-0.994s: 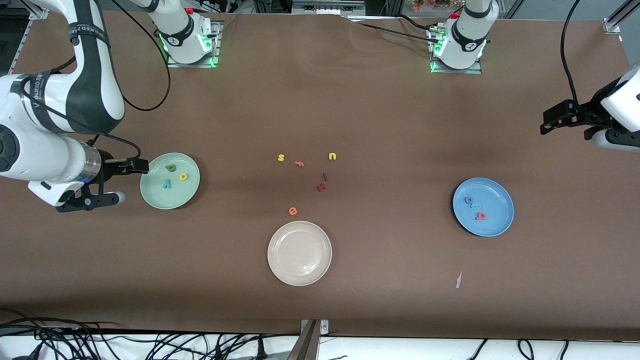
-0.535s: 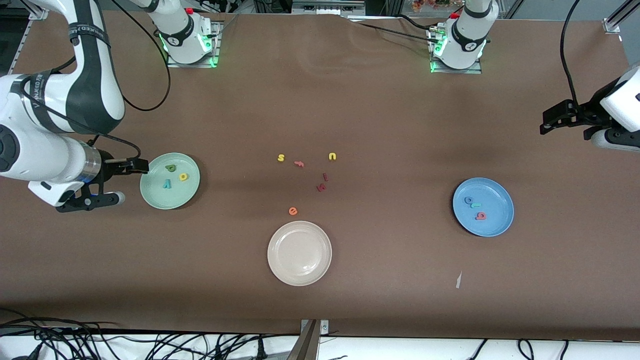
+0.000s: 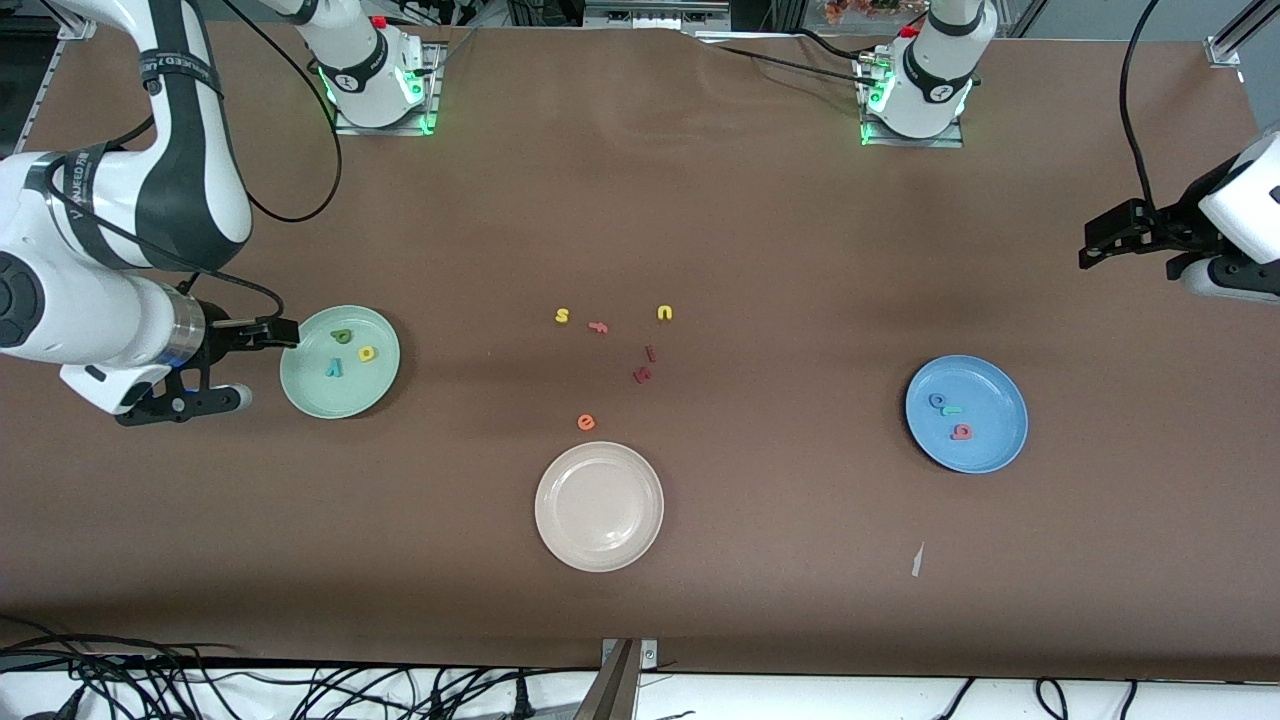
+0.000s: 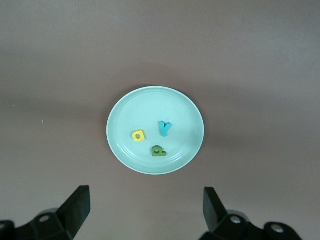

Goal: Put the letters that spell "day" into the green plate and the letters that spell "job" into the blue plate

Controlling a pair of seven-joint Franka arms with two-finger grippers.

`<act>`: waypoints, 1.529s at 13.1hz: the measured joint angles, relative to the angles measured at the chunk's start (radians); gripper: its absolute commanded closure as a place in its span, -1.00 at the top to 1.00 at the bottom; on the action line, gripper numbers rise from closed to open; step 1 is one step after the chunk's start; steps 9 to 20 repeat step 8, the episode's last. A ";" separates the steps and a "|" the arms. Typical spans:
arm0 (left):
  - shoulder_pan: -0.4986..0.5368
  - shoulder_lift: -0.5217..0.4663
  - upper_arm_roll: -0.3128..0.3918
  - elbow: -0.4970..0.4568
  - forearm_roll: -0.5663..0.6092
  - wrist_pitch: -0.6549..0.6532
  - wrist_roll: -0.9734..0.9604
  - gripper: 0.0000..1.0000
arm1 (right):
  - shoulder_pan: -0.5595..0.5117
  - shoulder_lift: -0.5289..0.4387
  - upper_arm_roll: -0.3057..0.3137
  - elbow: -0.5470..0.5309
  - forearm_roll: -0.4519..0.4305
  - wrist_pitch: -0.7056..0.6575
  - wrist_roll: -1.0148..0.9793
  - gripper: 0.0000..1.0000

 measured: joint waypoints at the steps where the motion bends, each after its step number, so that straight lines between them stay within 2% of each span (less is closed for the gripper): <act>1: 0.000 0.000 0.000 0.000 0.000 0.000 0.000 1.00 | 0.000 0.000 0.000 0.000 0.000 0.000 0.000 1.00; 2: 0.000 0.000 0.000 0.000 0.000 0.000 0.000 1.00 | -0.023 -0.004 0.025 0.001 -0.006 0.016 0.012 1.00; 3: 0.000 0.000 0.000 0.000 0.000 0.000 0.000 1.00 | -0.144 -0.025 0.152 0.001 -0.023 0.066 0.047 1.00; 4: 0.000 0.000 0.000 0.000 0.000 -0.001 0.000 1.00 | -0.258 -0.055 0.251 0.001 -0.027 0.101 0.054 1.00; 5: -0.001 0.000 0.000 0.000 0.000 -0.001 0.000 1.00 | -0.328 -0.082 0.300 0.000 -0.027 0.106 0.054 1.00; 6: -0.001 0.000 -0.001 -0.001 0.000 -0.001 0.000 1.00 | -0.359 -0.104 0.318 -0.005 -0.027 0.106 0.051 1.00; 20: -0.002 0.000 -0.001 -0.001 0.000 -0.001 0.000 1.00 | -0.364 -0.119 0.329 -0.017 -0.027 0.107 0.051 1.00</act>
